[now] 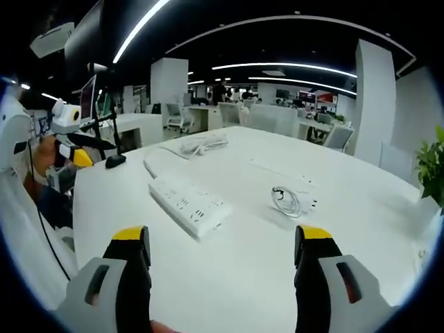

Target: Straighten the power strip on the desk, plug the charger into it

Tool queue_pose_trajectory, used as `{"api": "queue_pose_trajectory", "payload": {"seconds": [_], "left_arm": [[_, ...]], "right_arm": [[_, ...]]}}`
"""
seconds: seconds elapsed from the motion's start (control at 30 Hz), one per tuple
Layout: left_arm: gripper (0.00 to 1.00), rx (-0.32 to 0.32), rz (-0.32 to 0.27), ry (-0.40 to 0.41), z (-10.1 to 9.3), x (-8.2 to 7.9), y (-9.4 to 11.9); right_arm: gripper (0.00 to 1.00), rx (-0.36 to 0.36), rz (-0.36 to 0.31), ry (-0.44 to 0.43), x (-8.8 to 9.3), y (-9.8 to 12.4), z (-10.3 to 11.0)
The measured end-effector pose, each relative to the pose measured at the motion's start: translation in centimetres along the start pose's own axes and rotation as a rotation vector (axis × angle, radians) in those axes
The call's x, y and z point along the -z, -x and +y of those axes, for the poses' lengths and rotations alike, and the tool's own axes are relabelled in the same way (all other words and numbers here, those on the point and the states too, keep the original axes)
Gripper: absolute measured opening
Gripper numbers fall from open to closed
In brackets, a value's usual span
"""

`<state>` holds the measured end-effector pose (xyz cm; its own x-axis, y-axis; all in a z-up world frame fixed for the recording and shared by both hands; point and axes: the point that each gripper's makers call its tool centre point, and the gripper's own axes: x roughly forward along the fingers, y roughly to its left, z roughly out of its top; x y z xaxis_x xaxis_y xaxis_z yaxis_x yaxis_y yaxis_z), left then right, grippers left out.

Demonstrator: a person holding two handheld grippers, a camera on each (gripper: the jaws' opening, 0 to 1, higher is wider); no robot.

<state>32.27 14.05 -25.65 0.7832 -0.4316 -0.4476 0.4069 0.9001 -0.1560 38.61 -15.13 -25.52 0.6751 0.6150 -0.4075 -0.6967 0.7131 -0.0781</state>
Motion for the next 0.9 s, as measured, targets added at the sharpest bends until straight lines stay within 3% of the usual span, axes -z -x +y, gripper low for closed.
{"api": "queue_pose_trajectory", "payload": {"seconds": [0.43, 0.6, 0.9], "left_arm": [[0.9, 0.072, 0.037, -0.063, -1.4, -0.6, -1.8], [0.9, 0.088, 0.053, -0.079, -1.0, -0.5, -2.5], [0.91, 0.195, 0.099, -0.118, -0.4, 0.1, -5.5]], "right_arm": [[0.85, -0.024, -0.011, -0.006, 0.5, 0.0, 0.3], [0.84, -0.054, -0.001, -0.006, 0.7, -1.3, 0.2], [0.84, -0.111, 0.006, 0.009, 0.2, -4.3, 0.5]]}}
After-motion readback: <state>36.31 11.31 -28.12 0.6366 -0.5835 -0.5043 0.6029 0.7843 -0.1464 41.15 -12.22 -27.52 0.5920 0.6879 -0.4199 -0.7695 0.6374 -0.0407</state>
